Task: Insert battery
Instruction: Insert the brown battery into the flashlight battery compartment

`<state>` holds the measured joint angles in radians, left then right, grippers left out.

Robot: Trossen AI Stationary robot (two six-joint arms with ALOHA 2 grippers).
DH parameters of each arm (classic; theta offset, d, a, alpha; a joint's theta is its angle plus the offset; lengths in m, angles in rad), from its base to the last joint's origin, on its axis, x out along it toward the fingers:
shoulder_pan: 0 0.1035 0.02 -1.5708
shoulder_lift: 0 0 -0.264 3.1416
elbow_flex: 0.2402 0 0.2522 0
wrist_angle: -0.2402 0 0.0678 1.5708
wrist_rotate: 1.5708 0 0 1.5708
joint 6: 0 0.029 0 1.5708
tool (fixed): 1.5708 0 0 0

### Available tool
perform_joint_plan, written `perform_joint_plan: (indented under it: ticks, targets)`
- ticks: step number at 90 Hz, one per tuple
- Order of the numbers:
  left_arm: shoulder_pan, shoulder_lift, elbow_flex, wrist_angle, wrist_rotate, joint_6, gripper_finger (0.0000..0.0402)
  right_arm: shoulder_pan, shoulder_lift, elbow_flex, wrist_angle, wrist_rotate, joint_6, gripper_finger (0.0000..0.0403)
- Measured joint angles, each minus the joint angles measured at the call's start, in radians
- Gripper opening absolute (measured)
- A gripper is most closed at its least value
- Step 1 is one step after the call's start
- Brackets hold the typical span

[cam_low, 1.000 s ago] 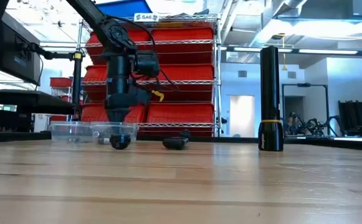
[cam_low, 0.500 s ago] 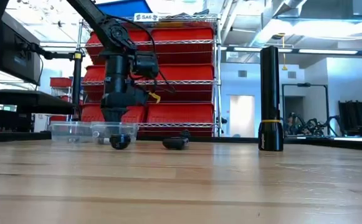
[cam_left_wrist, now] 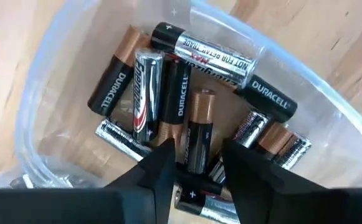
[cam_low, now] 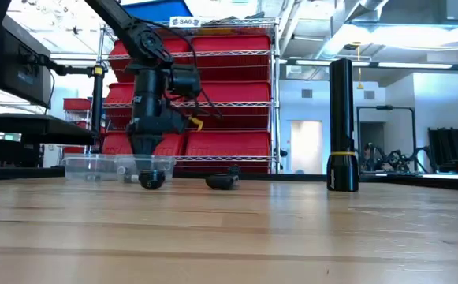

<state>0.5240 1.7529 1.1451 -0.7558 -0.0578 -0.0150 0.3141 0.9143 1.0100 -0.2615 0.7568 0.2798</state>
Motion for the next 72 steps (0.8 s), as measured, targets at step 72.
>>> perform_joint_plan:
  ticks: [72]
  targets:
    - [0.005, -0.007, -0.148, 0.186, 0.027, 0.056, 0.0078, 0.000, 0.002, 0.000, 0.008, -0.002, 0.001, 0.0302]
